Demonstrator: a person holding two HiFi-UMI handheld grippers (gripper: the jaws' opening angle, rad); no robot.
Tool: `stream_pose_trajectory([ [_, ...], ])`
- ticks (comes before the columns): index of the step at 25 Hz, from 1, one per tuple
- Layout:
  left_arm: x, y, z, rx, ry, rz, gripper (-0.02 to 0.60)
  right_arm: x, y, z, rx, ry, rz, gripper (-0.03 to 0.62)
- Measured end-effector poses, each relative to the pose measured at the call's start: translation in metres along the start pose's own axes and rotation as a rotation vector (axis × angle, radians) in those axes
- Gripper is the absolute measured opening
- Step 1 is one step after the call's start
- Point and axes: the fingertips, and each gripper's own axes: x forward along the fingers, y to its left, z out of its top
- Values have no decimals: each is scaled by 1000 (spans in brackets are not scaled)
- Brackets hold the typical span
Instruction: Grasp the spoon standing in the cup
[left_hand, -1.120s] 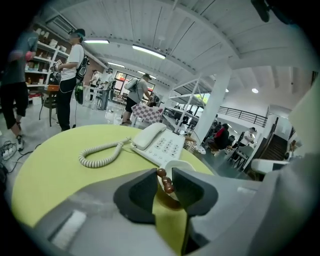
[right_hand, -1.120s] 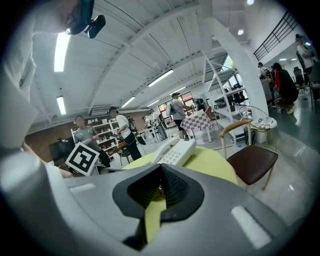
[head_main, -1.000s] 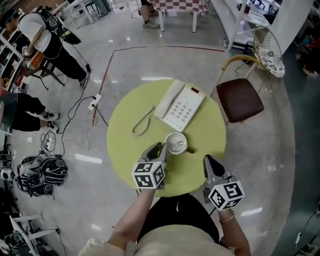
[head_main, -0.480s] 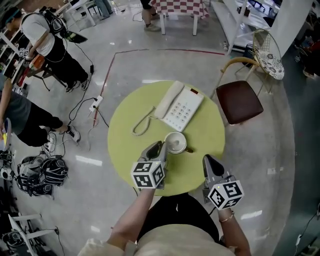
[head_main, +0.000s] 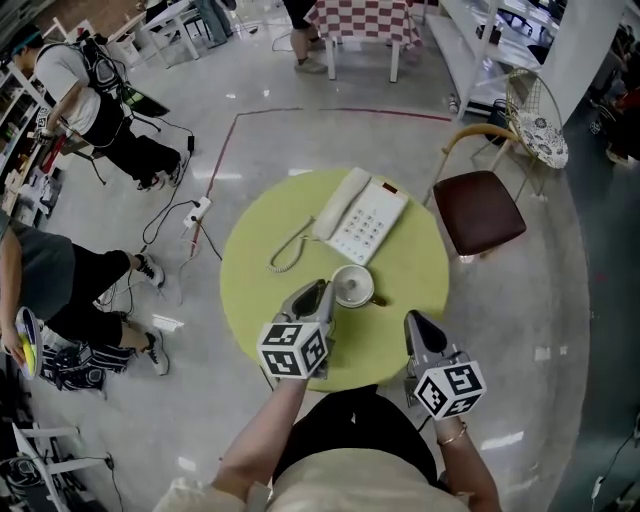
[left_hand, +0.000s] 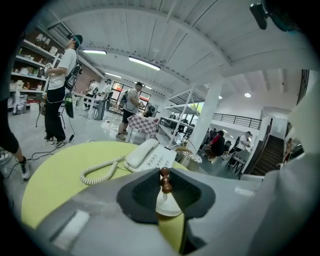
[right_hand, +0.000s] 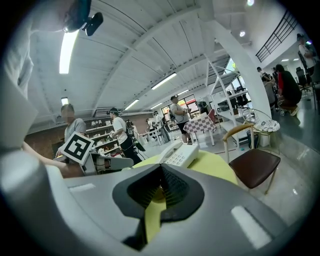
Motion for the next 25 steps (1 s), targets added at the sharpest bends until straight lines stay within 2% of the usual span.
stream_pose_trajectory([
  [16,-38,-24,30,39,-81,-21,55,-5,16,18,-49,-32,60,0],
  [25,-61,-24,33,47,-112,-7,55,-3,29,22,-84,-51,84,0],
])
